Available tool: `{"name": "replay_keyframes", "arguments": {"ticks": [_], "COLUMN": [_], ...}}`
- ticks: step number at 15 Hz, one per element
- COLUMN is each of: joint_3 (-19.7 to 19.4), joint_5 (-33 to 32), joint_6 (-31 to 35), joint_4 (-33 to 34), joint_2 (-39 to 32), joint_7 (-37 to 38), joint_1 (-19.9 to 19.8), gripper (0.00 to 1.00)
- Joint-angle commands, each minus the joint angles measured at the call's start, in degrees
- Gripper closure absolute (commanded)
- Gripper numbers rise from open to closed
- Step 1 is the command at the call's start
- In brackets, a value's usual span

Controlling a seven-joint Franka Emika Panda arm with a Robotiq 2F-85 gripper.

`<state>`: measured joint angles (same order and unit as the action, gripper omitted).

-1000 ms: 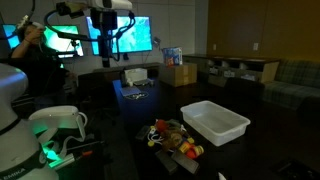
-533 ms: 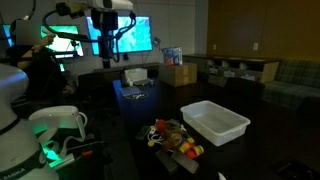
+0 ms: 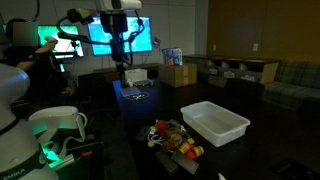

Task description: Push the items on the table to the left using the white cloth

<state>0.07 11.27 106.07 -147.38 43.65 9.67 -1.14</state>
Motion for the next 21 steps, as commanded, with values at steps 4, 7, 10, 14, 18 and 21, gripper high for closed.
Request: {"name": "replay_keyframes", "arguments": {"ticks": [4, 7, 10, 14, 18, 21], "joint_3": [-1.86, -2.30, -2.79, -4.19, -5.88, -6.58], "joint_5": [-5.50, -5.53, -5.25, -4.93, -4.78, -4.62], "joint_6": [26.09, 31.91, 35.22, 37.63, 38.97, 40.74], "joint_4": [1.98, 4.09, 6.94, 11.31, 15.90, 19.96], "joint_2": [-20.87, -29.20, -37.40, -47.48, -56.53, -63.04], "joint_7": [-2.73, -2.86, -3.52, -5.53, -7.79, -9.78], "joint_1": [-4.59, -4.21, -4.05, -4.66, -5.89, -7.53], "gripper": [0.00, 0.00, 0.00, 0.00, 0.00, 0.00]}}
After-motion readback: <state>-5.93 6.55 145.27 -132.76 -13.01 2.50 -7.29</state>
